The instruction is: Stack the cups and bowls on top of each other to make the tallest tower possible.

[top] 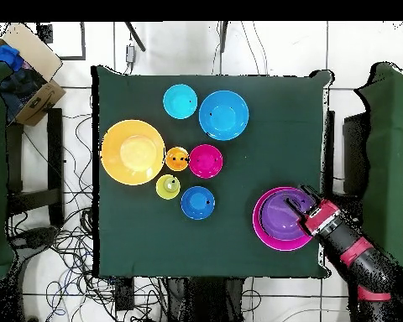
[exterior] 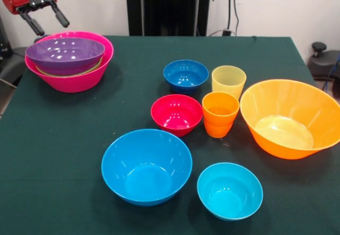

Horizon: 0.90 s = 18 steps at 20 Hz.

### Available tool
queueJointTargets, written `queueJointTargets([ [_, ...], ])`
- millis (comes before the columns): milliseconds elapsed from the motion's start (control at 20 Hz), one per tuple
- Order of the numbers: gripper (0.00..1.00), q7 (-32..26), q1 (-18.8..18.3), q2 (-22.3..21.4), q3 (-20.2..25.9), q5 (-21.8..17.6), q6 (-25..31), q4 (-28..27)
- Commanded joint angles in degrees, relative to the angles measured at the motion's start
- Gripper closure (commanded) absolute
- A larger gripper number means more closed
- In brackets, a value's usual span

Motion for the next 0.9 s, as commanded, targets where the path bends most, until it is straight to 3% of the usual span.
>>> queueJointTargets([
  [50,0.0,-6.8,14.0,-19.0,-8.0,3.2,31.2,-7.6],
  [900,0.0,-2.5,13.2,-19.9,-4.8,1.8,25.7,-1.2],
])
